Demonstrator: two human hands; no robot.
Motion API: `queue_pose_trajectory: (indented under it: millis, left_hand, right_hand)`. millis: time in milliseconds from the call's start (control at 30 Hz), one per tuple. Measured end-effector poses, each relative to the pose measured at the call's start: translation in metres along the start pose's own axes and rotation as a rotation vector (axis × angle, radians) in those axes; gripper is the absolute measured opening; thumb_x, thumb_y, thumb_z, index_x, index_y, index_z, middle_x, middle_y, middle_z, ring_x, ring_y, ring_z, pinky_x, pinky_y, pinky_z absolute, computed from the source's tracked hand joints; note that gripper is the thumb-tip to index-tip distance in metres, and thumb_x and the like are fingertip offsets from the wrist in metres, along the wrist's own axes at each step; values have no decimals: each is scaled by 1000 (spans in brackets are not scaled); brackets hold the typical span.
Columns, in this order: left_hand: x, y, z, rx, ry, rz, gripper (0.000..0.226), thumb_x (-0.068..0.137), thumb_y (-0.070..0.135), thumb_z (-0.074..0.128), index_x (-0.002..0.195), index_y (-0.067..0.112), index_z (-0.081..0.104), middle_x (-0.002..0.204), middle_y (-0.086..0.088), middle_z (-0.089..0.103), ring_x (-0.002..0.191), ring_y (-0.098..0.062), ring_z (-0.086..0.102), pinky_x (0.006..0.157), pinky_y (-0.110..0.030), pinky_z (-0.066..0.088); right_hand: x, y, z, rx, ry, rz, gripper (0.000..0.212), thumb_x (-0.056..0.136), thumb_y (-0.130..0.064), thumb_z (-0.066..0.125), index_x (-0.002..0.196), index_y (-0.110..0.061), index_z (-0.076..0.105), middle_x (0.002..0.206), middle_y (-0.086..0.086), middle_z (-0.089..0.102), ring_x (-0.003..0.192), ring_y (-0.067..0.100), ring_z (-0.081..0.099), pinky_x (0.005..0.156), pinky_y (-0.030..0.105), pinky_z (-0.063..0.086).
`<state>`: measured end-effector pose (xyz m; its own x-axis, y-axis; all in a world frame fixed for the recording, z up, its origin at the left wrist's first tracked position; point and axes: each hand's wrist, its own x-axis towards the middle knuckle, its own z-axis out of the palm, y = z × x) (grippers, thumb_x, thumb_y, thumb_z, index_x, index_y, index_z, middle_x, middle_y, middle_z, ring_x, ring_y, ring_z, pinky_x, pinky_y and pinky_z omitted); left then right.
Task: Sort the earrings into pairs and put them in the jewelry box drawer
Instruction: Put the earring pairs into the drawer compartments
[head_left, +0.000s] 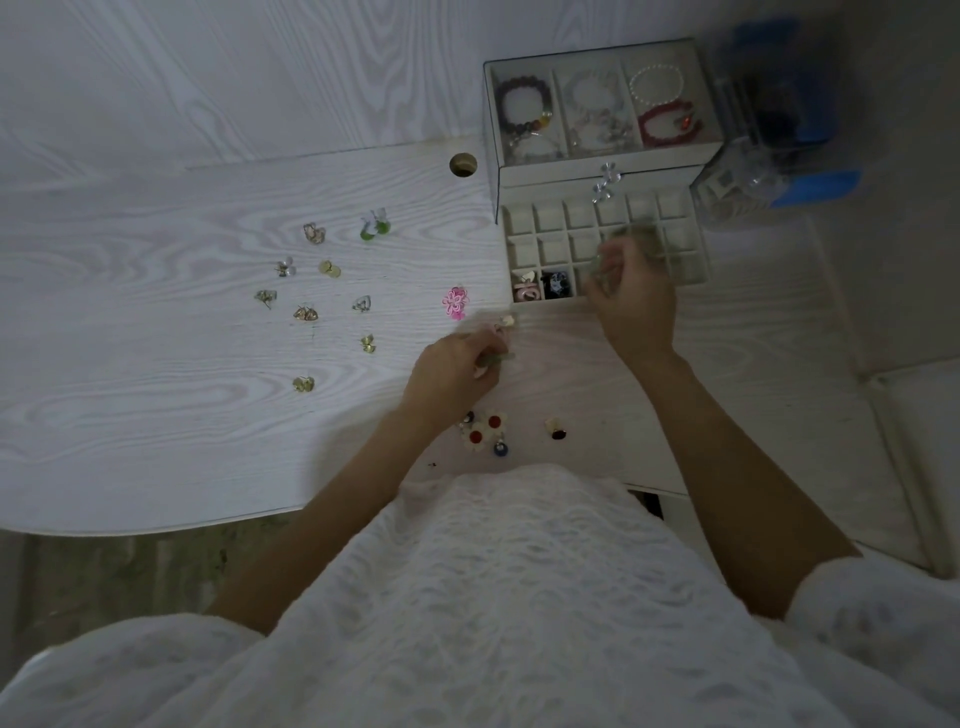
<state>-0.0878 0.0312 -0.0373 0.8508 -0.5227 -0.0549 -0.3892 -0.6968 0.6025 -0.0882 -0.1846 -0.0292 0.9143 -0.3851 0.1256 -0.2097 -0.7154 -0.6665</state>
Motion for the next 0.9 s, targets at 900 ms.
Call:
queue_pose_trajectory:
  millis: [900]
  left_hand:
    - [118,55,29,62,-8,206,34,78,-2,57,109,9,64,104,-13,66,97,-31,58,84,-36,45]
  right_hand:
    - [-4,29,-12,-226,-188,-16,31,84,-5,57,114,-7,60,113,19,57,108,37,47,86,41,43]
